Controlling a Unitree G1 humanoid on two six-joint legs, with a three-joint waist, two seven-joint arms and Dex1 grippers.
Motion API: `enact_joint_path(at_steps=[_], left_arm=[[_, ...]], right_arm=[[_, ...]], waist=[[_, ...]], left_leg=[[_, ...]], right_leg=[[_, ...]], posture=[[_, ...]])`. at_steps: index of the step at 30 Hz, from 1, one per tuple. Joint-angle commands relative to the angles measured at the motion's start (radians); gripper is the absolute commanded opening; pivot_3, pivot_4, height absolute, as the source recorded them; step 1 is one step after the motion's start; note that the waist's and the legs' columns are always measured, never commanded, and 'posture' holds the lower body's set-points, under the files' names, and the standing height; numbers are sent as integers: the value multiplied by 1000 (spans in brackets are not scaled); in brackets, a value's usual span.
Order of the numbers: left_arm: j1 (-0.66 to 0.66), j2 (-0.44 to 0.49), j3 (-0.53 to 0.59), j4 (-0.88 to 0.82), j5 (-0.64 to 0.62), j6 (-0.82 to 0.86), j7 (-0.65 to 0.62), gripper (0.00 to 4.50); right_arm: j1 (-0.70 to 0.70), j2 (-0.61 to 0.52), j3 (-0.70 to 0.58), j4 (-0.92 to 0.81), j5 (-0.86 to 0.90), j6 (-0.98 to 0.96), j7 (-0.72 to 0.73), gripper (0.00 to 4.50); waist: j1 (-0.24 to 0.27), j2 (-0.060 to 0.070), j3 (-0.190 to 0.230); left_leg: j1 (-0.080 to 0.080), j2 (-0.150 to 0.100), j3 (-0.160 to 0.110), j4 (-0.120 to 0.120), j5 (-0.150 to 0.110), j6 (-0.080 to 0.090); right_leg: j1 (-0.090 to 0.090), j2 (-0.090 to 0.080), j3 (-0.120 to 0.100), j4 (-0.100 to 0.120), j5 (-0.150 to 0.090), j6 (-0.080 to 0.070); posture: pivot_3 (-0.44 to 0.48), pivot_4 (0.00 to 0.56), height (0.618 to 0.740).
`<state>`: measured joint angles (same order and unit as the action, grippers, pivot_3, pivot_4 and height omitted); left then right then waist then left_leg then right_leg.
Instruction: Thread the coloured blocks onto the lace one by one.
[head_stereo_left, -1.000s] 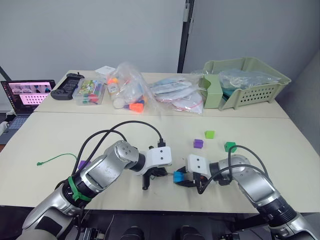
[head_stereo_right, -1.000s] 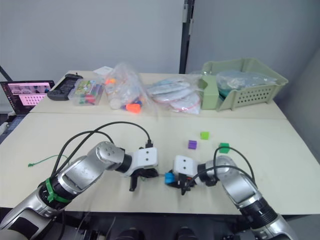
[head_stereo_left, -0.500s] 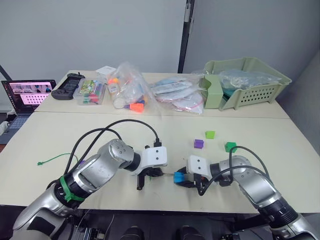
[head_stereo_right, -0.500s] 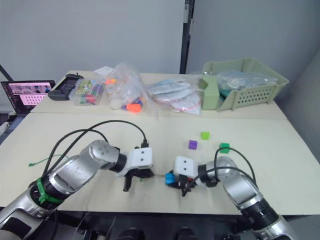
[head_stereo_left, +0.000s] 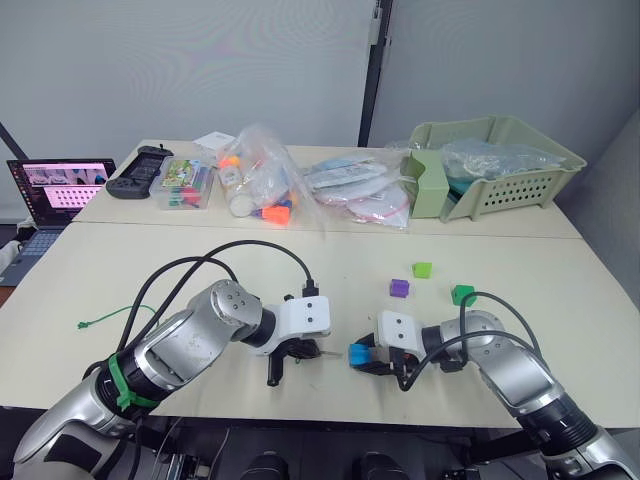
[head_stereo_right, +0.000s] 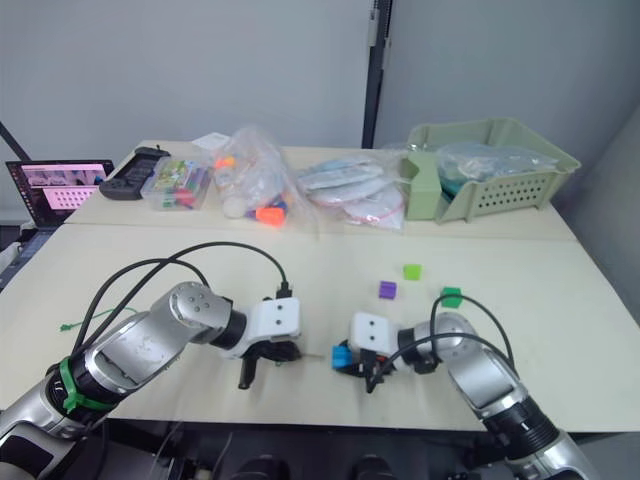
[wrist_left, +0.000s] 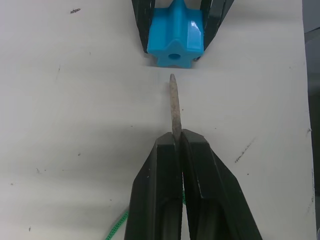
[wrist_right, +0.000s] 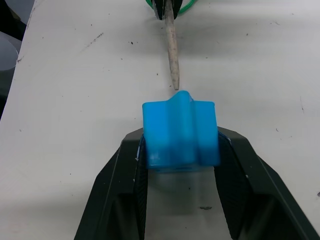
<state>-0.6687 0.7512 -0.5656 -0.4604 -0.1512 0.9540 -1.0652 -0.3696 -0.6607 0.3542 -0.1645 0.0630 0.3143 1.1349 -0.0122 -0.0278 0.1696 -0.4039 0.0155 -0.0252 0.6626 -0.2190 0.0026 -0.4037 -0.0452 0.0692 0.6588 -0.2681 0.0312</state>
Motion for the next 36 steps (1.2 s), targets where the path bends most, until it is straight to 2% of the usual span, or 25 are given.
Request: enact_joint_path(at_steps=[1, 17, 31, 36], left_arm=[[-9, -3, 19, -27, -5, -13, 10, 0], [-11, -25, 14, -9, -17, -53, 15, 0], [-52, -169, -56, 95, 20, -108, 34, 0], [-48, -178, -50, 100, 29, -124, 25, 0]], right_arm=[[14, -20, 14, 16, -22, 18, -1, 1345], [30, -14, 20, -19, -16, 39, -10, 1345], [28, 4, 35, -84, -8, 98, -24, 1345], [32, 4, 34, -90, -8, 106, -28, 1345]], waist=[[0, 0, 0], [-1, 0, 0], [3, 0, 0], [-1, 0, 0]], left_leg=[[0, 0, 0, 0, 0, 0], [0, 0, 0, 0, 0, 0], [0, 0, 0, 0, 0, 0], [-1, 0, 0, 2, 0, 0]], right_leg=[[0, 0, 0, 0, 0, 0], [0, 0, 0, 0, 0, 0], [0, 0, 0, 0, 0, 0], [0, 0, 0, 1, 0, 0]], posture=[[0, 150, 740], [0, 150, 740], [0, 150, 740], [0, 150, 740]])
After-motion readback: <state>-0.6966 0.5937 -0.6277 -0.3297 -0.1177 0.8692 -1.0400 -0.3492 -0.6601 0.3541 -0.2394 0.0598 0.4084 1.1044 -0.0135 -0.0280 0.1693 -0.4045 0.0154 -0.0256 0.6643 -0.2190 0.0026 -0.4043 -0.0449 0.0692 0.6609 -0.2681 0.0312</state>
